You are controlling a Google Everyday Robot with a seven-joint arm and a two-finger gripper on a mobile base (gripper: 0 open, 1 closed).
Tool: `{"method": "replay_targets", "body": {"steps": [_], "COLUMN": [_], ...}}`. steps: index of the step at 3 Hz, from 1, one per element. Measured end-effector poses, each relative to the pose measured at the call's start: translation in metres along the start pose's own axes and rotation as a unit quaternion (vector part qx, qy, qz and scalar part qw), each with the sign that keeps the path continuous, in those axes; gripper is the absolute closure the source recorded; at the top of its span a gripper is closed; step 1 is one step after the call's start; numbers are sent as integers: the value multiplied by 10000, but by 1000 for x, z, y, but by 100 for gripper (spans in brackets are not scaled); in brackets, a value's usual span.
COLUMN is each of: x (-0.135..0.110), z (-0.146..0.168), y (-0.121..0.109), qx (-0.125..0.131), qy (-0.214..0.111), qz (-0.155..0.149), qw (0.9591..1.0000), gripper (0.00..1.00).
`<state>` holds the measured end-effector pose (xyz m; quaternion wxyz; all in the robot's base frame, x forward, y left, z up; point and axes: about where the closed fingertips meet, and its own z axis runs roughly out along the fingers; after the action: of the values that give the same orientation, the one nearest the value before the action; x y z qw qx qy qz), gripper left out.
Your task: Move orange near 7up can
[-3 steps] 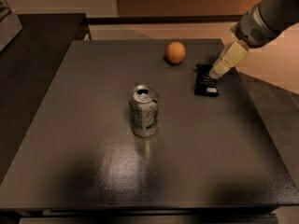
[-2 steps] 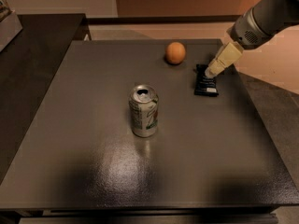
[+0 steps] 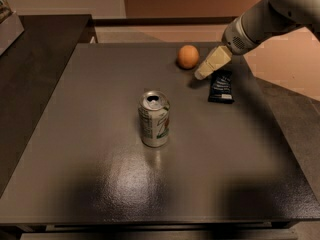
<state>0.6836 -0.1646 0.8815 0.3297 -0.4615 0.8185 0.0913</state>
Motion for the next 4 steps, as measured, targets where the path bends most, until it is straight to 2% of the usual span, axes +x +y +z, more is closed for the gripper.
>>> {"method": "replay_targets", "body": {"steps": [1, 3, 4], "x": [-12, -25, -29], "z": [21, 47, 57], "y": [-8, -14, -13], "qx": [98, 84, 32], "qy": [-116, -268, -298], "qz": [146, 399, 441], "qw": [9998, 9988, 9986], "gripper": [0, 0, 18]}}
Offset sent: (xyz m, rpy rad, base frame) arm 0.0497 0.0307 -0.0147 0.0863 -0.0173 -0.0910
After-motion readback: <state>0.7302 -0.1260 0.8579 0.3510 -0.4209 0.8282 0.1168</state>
